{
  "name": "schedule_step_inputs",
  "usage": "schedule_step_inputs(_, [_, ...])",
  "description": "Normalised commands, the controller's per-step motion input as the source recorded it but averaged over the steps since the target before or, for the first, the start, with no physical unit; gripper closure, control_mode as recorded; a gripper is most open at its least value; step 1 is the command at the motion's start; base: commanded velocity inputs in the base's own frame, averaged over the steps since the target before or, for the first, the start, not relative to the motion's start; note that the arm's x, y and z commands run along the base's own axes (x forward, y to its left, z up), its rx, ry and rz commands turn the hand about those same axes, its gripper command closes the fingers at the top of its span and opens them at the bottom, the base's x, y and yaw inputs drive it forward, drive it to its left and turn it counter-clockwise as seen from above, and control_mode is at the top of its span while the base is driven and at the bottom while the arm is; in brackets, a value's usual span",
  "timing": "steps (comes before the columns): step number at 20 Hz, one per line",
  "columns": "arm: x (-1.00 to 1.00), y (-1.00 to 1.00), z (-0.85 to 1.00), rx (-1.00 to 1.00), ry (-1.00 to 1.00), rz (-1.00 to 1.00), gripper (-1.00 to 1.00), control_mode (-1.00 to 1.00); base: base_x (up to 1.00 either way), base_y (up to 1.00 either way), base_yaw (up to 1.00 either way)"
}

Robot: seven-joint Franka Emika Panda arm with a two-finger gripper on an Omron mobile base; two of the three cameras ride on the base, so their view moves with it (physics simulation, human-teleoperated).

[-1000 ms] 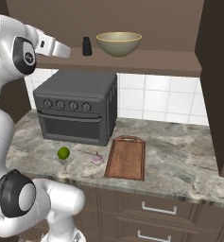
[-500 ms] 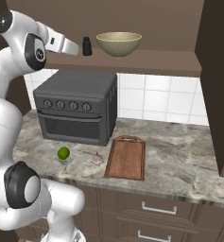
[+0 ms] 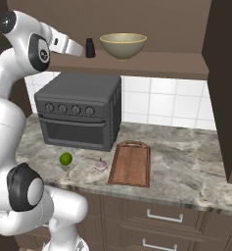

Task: Open the cabinet. Place the bowl and condiment on the counter. Then place the lime and garlic on the cutting board.

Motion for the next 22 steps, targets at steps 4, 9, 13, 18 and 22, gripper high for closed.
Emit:
schedule_step_inputs(4, [0.33,0.12,0.0,-0.01,0.01,0.0,-1.0,-1.0,0.0,0.0,0.0])
schedule_step_inputs(9, [0.37,0.11,0.0,-0.01,0.02,0.0,-1.0,-1.0,0.0,0.0,0.0])
schedule_step_inputs(13, [0.42,0.01,0.0,0.0,0.03,-0.01,-1.0,-1.0,0.0,0.0,0.0])
schedule_step_inputs(18, [0.41,0.0,0.0,0.0,0.04,-0.01,-1.0,-1.0,0.0,0.0,0.0])
schedule_step_inputs(22, [0.36,0.0,0.0,0.0,0.02,-0.01,-1.0,-1.0,0.0,0.0,0.0])
